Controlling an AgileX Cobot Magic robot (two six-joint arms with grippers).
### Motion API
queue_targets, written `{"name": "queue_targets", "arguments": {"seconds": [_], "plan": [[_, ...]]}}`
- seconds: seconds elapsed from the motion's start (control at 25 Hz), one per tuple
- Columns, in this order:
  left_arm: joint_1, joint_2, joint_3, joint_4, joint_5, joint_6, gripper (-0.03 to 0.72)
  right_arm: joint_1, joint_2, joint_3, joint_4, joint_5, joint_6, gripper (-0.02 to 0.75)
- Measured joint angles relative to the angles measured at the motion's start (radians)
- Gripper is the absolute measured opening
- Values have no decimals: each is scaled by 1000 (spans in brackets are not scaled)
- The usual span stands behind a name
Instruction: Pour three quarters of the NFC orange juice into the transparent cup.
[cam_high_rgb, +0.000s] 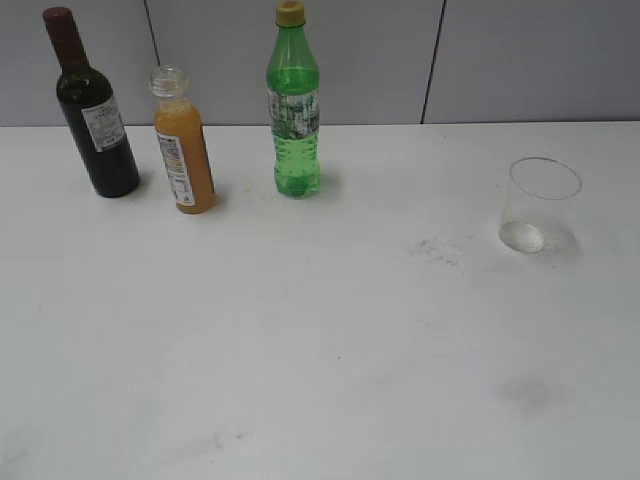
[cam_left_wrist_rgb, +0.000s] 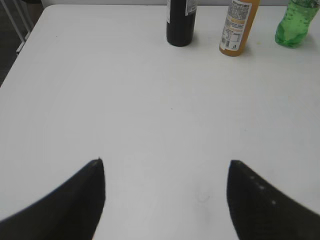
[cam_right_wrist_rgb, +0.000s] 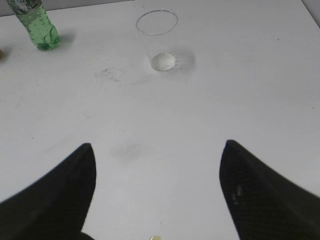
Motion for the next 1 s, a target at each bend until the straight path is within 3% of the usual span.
{"name": "queue_targets", "arguments": {"seconds": [1.0], "plan": [[0, 0, 0, 0, 0, 0, 584, 0, 0, 1, 3, 0, 0, 591]]}}
